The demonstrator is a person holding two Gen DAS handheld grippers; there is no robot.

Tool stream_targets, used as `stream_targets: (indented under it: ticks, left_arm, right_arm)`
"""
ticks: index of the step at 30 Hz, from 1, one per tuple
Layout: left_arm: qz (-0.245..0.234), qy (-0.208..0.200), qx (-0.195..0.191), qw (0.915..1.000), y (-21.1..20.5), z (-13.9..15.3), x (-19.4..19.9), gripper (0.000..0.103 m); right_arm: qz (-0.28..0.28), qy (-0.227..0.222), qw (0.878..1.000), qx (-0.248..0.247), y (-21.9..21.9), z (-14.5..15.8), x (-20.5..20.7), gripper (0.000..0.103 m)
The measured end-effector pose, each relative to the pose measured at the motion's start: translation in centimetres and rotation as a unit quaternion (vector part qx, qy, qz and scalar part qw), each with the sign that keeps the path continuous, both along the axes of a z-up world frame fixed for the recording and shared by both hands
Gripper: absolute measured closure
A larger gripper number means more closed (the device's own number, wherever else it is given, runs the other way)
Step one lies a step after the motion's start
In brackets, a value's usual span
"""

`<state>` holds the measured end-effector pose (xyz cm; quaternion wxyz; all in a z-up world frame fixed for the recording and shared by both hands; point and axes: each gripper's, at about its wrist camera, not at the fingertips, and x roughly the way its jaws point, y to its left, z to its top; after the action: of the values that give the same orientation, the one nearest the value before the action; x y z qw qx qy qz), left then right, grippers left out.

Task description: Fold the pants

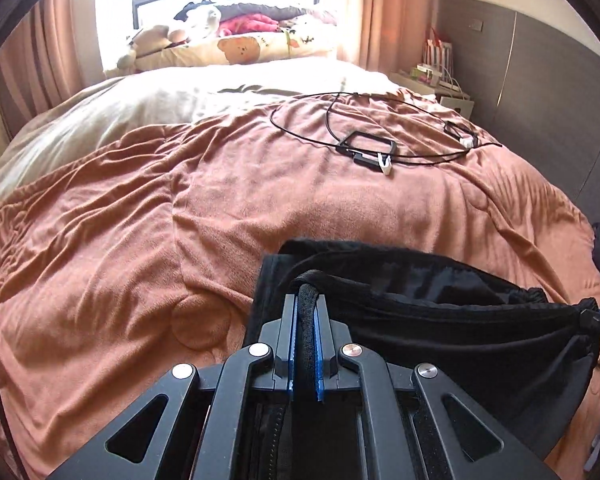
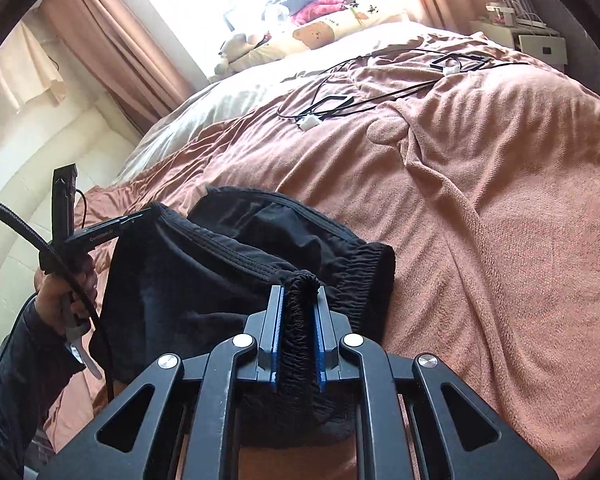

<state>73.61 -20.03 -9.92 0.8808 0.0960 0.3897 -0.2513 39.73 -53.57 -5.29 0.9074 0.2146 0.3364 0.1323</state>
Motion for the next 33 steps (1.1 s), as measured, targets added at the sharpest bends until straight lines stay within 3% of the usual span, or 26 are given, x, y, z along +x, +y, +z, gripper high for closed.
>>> stream_targets:
  ticks: [18,23,26,28,30,33]
  left_arm:
    - [0.011,0.018,0.026,0.9994,-3.9,-3.4,6.1,0.096]
    - [0.02,0.028,0.051,0.9981,-4.9,-5.0,7.3,0.096]
    - [0.031,0.04,0.07,0.9962,-5.1,-5.8,8.0,0.082]
    - [0.049,0.044,0.071,0.9953,-4.7,-5.4,8.1,0.066]
    - [0.059,0.043,0.06,0.9956,-3.9,-4.7,7.8,0.041]
    - [0.06,0.044,0.044,0.9962,-2.6,-3.3,6.8,0.039]
  right_arm:
    - [-0.055,0.035,0.998,0.009,-0.4,-1.4,5.7,0.093]
    - [-0.061,0.041,0.997,0.0,-0.2,-1.8,6.2,0.093]
    - [-0.062,0.055,0.996,-0.012,0.2,-2.1,6.7,0.083]
    - [-0.062,0.054,0.997,-0.008,0.1,-1.8,6.4,0.057]
    - [-0.069,0.046,0.997,-0.005,-0.3,-1.2,5.7,0.039]
    - [-0.064,0.035,0.997,0.004,-0.9,-0.6,4.7,0.038]
